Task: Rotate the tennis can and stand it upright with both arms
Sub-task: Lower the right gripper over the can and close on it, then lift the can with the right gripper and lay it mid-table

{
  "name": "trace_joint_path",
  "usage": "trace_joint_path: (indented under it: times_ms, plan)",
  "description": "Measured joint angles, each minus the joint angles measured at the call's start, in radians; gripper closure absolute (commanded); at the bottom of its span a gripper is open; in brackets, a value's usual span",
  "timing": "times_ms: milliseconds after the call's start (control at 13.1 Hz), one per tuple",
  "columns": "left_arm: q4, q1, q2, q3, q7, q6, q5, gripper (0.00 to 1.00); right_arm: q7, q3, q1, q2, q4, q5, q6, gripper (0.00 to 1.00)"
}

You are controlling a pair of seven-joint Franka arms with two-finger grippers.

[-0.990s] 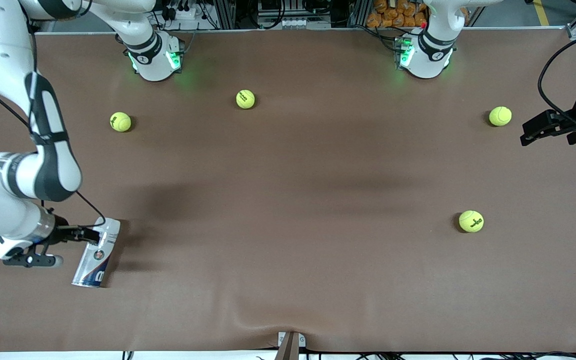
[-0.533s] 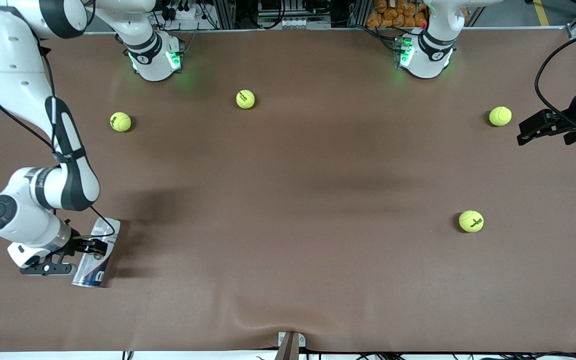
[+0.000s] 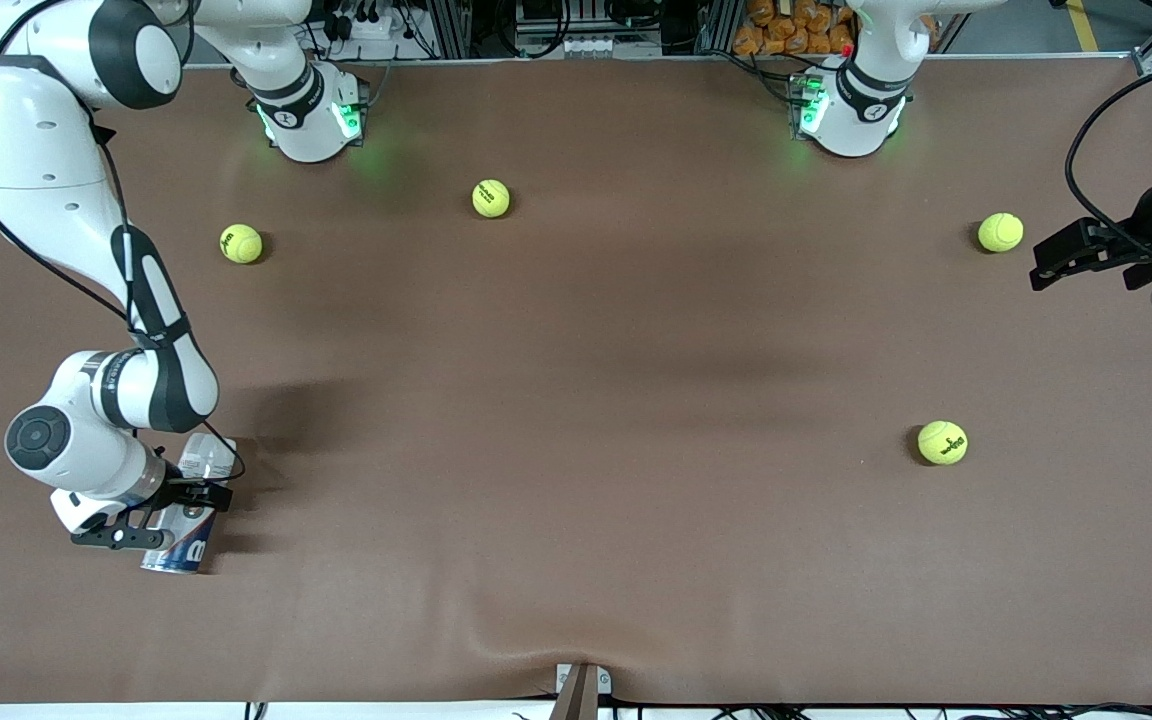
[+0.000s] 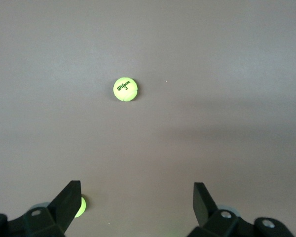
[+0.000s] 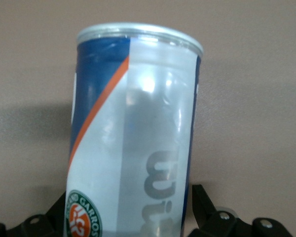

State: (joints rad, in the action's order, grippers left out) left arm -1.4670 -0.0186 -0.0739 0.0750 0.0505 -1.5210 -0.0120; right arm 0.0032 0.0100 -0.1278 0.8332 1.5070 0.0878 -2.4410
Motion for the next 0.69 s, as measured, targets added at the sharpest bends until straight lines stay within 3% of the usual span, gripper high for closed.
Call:
trace_joint_path:
  times_ms: [76, 152, 685]
  plan:
    - [0.0, 0.0, 0.0, 0.0, 0.0, 0.0, 0.0, 0.0, 0.001, 0.0, 0.0, 0.0, 0.0, 0.0, 0.0, 0.35]
    - [0.0, 0.0, 0.0, 0.0, 0.0, 0.0, 0.0, 0.0, 0.001, 0.0, 0.0, 0.0, 0.0, 0.0, 0.001, 0.42]
    - [0.0, 0.0, 0.0, 0.0, 0.0, 0.0, 0.0, 0.0, -0.007, 0.013, 0.011, -0.004, -0.034, 0.002, 0.081, 0.28]
